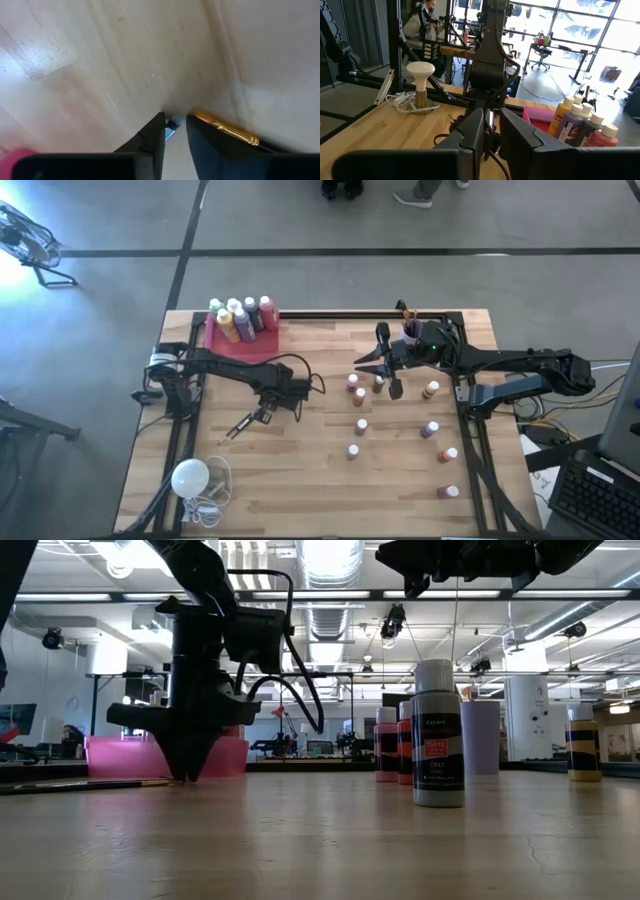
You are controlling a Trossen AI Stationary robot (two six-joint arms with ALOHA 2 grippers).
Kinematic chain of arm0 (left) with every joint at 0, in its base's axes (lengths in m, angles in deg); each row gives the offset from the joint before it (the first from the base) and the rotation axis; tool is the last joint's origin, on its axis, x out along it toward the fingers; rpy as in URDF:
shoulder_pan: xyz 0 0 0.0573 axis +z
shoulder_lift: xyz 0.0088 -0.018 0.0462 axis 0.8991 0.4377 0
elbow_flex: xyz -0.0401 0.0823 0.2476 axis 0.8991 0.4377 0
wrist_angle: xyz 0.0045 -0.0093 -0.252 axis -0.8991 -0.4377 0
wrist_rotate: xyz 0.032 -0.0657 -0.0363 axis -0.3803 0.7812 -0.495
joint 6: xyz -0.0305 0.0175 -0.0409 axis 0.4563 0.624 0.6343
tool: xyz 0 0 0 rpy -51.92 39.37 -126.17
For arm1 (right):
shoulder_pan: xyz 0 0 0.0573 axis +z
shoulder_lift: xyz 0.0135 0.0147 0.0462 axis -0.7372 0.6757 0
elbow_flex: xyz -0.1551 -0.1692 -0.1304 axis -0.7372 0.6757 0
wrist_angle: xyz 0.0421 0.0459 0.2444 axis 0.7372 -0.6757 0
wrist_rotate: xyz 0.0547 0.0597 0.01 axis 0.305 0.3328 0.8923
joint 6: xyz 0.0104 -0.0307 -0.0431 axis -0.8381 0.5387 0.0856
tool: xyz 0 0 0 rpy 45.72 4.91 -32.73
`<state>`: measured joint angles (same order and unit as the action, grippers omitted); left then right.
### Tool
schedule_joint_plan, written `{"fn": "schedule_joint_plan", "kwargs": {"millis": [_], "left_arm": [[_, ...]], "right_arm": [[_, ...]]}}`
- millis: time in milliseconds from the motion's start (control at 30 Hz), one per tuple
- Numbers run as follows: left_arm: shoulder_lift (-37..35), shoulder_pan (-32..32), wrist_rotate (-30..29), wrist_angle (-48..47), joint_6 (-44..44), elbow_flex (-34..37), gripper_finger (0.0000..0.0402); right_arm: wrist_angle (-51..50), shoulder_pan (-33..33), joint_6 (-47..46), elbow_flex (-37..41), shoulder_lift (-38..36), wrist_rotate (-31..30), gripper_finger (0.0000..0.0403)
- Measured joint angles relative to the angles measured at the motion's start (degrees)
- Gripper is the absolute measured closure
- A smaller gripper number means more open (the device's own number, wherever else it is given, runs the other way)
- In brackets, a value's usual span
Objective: Pick & Place Paint Supplies
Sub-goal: Put the silver paint brush into the purple cup
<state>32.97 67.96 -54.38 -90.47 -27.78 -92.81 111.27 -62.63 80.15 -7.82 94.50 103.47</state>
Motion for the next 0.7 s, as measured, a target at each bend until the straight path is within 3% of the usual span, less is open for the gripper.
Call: {"fn": "schedule_joint_plan", "kwargs": {"millis": [367,700], "left_arm": [[0.04,0.00,-0.51,0.88,-0.96,0.00,0.0393],[0.15,-0.02,-2.43,0.74,-1.01,-0.33,0.0398]], "right_arm": [[-0.02,0.00,0.07,0.00,0.04,-0.02,0.0350],[-0.02,0.00,-0.08,0.00,0.04,-0.03,0.0319]]}}
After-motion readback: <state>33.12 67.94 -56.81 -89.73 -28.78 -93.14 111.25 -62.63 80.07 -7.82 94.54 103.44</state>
